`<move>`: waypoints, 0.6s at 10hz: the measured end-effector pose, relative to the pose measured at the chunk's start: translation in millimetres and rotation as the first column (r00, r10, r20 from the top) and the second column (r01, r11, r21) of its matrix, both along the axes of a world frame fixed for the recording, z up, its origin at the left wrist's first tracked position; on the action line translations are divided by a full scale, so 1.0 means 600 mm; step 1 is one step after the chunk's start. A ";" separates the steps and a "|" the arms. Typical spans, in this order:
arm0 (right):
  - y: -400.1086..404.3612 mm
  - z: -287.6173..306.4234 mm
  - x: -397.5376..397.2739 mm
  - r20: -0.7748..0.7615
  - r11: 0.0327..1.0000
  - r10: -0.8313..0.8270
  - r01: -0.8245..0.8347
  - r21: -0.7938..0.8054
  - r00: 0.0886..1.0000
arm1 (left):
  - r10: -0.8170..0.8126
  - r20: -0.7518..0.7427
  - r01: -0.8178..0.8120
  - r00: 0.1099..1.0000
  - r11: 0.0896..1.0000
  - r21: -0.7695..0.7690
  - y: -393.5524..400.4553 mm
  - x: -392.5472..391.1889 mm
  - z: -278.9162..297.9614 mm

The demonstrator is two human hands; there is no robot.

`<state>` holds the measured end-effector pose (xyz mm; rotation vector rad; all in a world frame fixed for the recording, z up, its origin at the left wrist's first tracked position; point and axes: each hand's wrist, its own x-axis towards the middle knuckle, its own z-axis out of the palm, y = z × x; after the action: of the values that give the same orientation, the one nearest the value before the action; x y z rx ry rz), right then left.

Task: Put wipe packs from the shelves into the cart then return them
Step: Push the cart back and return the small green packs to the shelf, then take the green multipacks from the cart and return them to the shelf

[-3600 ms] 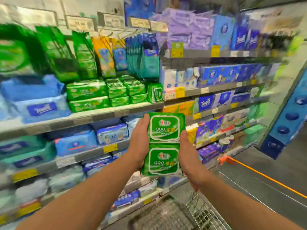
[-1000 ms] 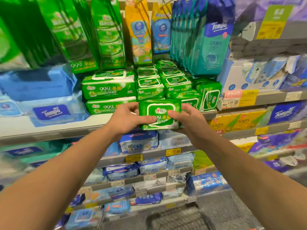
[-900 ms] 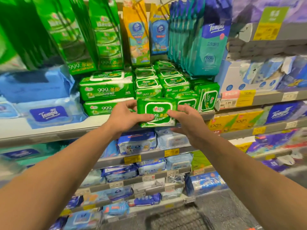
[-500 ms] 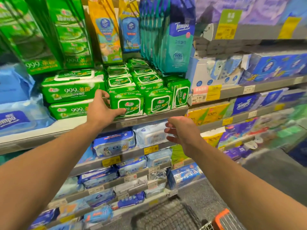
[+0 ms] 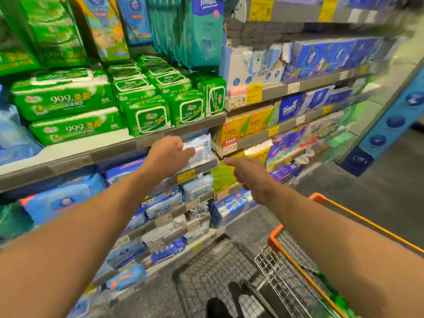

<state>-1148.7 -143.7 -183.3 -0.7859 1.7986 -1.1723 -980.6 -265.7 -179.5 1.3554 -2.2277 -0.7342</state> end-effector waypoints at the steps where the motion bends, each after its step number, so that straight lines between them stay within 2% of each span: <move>1: 0.048 -0.010 -0.010 -0.073 0.989 -0.118 0.123 0.076 0.990 | -0.171 0.173 0.148 0.970 0.979 0.140 0.070 -0.089 -0.024; 2: 0.099 -0.012 -0.035 -0.252 0.957 -0.213 0.254 0.141 0.944 | -0.260 0.137 0.222 0.956 0.945 0.242 0.136 -0.168 -0.054; 3: 0.176 -0.034 -0.115 -0.683 0.932 0.166 0.114 0.345 0.711 | -0.372 0.210 0.328 0.904 0.919 0.218 0.205 -0.237 -0.072; 4: 0.246 -0.037 -0.160 -0.456 0.927 -0.178 0.304 0.218 0.872 | -0.453 0.228 0.403 0.862 0.884 0.235 0.265 -0.299 -0.089; 5: 0.322 -0.056 -0.221 -0.414 0.890 -0.231 0.363 0.276 0.880 | -0.551 0.266 0.502 0.791 0.833 0.235 0.325 -0.367 -0.116; 6: 0.406 -0.077 -0.275 -0.489 0.820 -0.164 0.394 0.415 0.857 | -0.659 0.365 0.607 0.657 0.750 0.262 0.384 -0.442 -0.154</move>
<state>-1313.7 100.0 -229.6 -0.4888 2.5327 -0.6579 -1245.8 -35.6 -272.0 0.7948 -3.1431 -0.8535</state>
